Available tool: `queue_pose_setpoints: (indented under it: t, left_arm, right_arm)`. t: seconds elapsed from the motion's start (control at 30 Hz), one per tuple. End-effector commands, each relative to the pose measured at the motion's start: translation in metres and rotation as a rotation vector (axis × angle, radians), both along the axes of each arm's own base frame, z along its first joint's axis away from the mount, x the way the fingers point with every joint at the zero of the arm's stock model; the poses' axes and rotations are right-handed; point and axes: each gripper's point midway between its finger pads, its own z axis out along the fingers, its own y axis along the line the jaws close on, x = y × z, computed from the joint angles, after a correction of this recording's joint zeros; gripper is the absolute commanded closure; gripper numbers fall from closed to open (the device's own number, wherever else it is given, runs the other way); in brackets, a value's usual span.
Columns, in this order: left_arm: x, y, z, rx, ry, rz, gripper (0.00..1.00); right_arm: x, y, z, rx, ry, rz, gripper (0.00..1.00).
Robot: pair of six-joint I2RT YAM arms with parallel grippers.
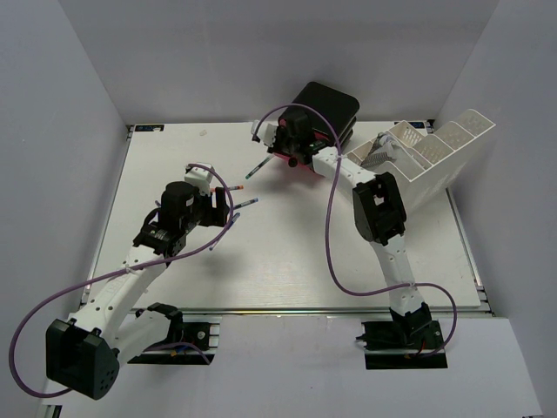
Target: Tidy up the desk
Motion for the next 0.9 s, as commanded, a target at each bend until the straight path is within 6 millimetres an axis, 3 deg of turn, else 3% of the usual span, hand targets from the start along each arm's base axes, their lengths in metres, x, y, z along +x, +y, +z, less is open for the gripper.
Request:
queue_pose_setpoints:
  t: [0.0,0.37,0.57,0.63,0.7,0.87]
  left_arm:
    - [0.004,0.0,0.025,-0.022,-0.066,0.004,0.17]
    - [0.004,0.0,0.025,-0.021,-0.067,0.007,0.17]
    - [0.004,0.0,0.025,-0.022,-0.066,0.008,0.17]
    - [0.004,0.0,0.025,-0.022,-0.066,0.008,0.17]
    - [0.004,0.0,0.025,-0.022,-0.066,0.008,0.17]
    - [0.004,-0.001,0.023,-0.022,-0.061,0.004,0.17]
  right_arm:
    - [0.0,-0.001,0.064,0.074,-0.097,-0.013,1.0]
    - [-0.024,0.008,0.132,0.251,-0.08,0.049,1.0]
    - [-0.036,0.008,0.136,0.282,-0.026,0.061,1.0]
    - [-0.046,0.008,0.13,0.296,0.028,0.081,1.0]
    - [-0.063,0.011,0.137,0.345,0.099,0.118,1.0]
    - [-0.124,0.004,0.135,0.423,0.351,0.209,0.88]
